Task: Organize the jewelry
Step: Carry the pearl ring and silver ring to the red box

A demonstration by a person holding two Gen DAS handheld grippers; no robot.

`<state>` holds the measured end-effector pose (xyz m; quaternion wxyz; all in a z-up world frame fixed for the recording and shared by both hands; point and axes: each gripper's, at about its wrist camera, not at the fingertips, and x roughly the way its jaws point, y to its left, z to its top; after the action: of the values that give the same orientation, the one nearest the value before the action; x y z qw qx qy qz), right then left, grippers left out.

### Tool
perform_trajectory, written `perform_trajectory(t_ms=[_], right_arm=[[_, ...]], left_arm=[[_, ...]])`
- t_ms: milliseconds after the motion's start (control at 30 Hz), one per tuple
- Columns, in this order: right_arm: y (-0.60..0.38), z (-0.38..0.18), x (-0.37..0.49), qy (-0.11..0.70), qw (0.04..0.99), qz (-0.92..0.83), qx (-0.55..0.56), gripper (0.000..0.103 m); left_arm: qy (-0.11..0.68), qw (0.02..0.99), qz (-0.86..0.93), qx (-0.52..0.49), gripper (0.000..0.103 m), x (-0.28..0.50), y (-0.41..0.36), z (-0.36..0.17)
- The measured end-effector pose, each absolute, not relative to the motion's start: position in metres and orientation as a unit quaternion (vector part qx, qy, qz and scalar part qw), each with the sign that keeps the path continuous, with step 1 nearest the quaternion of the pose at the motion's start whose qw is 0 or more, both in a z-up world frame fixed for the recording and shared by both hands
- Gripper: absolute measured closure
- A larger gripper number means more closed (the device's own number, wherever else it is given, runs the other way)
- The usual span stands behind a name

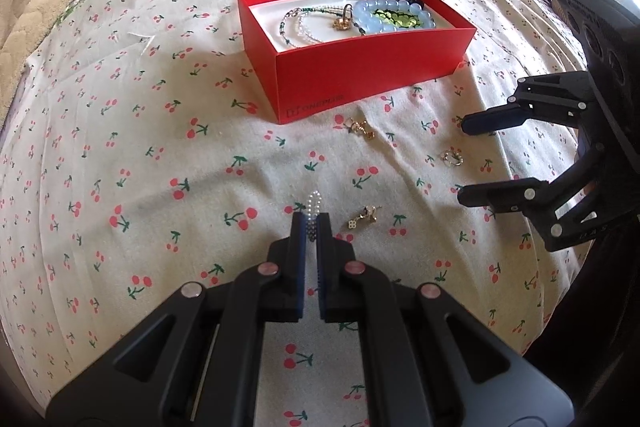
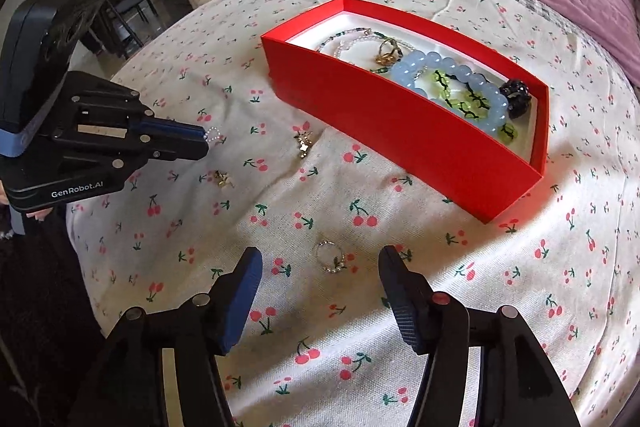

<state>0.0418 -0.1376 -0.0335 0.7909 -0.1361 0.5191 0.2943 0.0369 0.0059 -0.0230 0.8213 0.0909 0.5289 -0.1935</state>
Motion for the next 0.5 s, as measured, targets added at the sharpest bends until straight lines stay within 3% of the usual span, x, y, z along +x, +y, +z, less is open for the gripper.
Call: perform_trajectory(t_ms=[233, 500], right_arm=[[-0.138, -0.048, 0.052, 0.529, 0.791, 0.275, -0.136, 0.055], [-0.138, -0.047, 0.048, 0.535, 0.785, 0.28, -0.138, 0.086]], left_arm=[[0.531, 0.819, -0.198, 0.09, 0.097, 0.038, 0.005, -0.023], [0.534, 0.817, -0.197, 0.091, 0.097, 0.04, 0.004, -0.025]])
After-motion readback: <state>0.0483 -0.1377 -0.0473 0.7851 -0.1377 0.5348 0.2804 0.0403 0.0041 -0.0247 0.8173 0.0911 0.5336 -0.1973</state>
